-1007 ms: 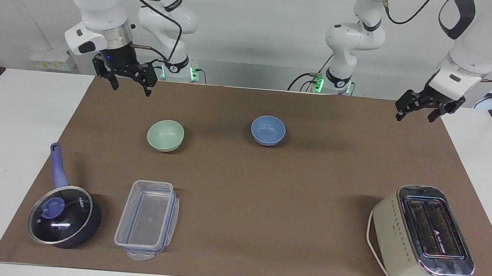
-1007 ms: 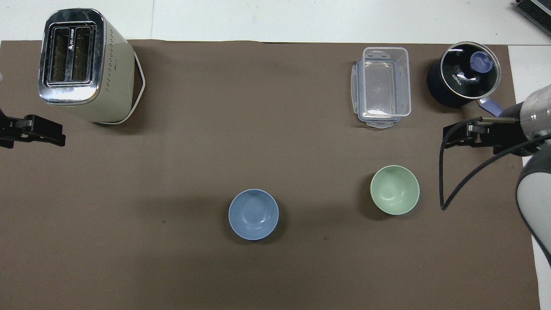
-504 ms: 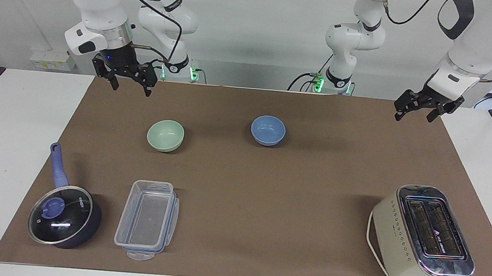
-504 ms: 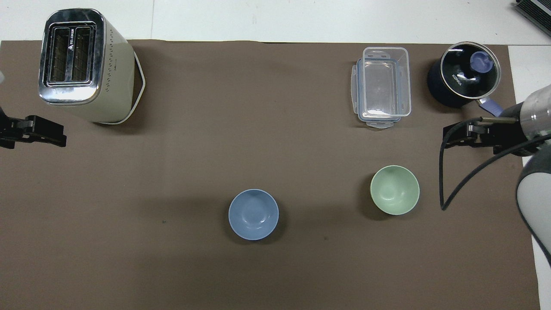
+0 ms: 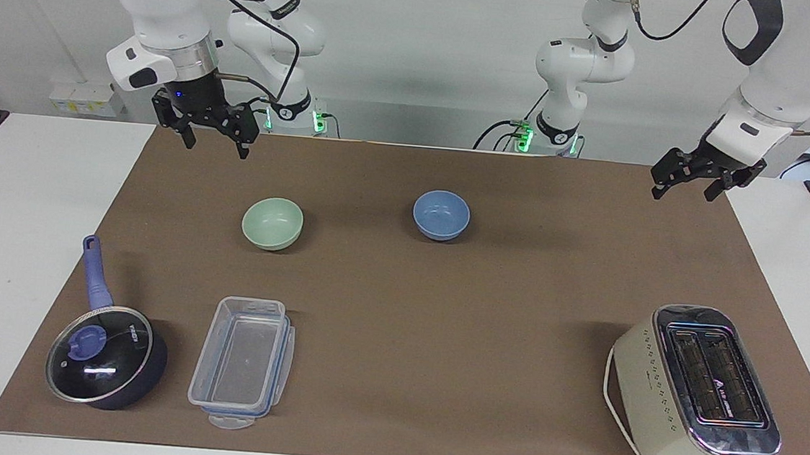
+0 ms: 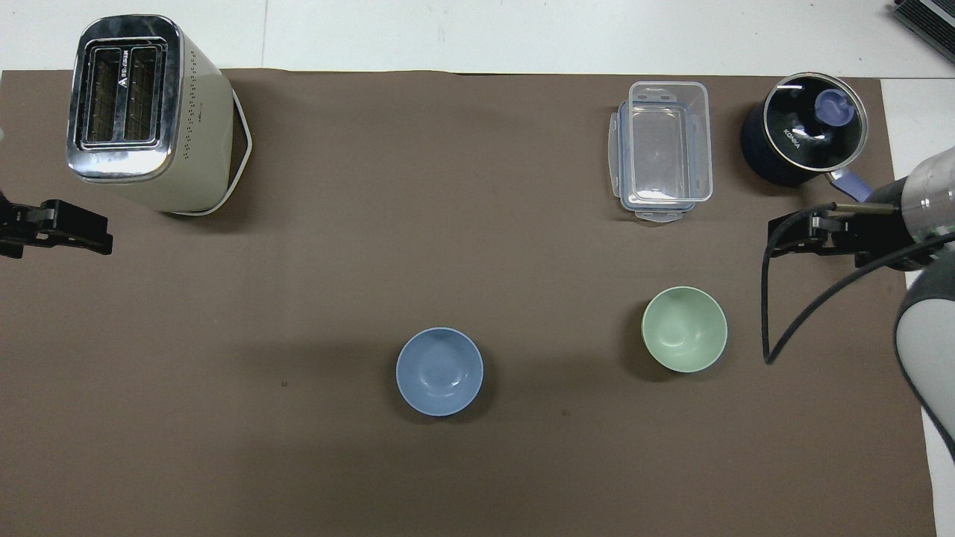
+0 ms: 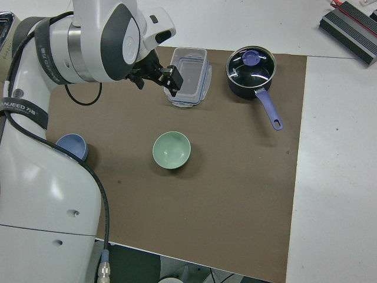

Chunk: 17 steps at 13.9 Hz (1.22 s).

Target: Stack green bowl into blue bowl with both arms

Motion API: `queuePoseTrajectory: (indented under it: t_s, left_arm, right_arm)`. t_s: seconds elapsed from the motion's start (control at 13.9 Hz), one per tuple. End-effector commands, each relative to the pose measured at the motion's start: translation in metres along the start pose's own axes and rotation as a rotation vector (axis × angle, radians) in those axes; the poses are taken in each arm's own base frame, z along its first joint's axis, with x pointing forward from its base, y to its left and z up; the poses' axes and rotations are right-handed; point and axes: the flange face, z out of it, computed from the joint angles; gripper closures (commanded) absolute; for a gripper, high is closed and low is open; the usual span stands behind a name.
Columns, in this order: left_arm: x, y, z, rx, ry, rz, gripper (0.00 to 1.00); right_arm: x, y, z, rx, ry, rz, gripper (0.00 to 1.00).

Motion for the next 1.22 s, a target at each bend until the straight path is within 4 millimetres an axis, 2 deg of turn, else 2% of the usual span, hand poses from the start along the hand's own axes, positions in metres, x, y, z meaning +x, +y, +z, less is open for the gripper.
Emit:
queuePoseTrajectory:
  t_s: [0.0,0.07,0.22,0.43,0.86,1.01,1.15]
  left_arm:
    - [0.001,-0.004,-0.002,0.006,-0.012,0.000,0.00]
    - [0.001,-0.004,-0.002,0.006,-0.012,0.000,0.00]
    - [0.001,-0.004,-0.002,0.006,-0.012,0.000,0.00]
    - [0.000,-0.004,-0.003,0.006,-0.010,0.000,0.00]
    - [0.001,-0.004,-0.002,0.006,-0.012,0.000,0.00]
    - [0.001,-0.004,-0.002,0.006,-0.012,0.000,0.00]
    - [0.001,-0.004,-0.002,0.006,-0.012,0.000,0.00]
  right_arm:
    - [-0.007,0.017,0.007,0.000,-0.006,-0.007,0.00]
    - [-0.009,0.018,0.012,0.003,0.001,-0.010,0.00]
    - [-0.011,0.020,0.039,-0.002,-0.017,-0.030,0.00]
    - [-0.014,0.024,0.095,-0.006,-0.039,-0.042,0.00]
    - [-0.041,0.028,0.207,-0.007,-0.065,-0.075,0.00]
    - [-0.046,0.040,0.228,-0.005,-0.063,-0.084,0.00]
    - [-0.050,0.053,0.258,0.002,-0.048,-0.077,0.00]
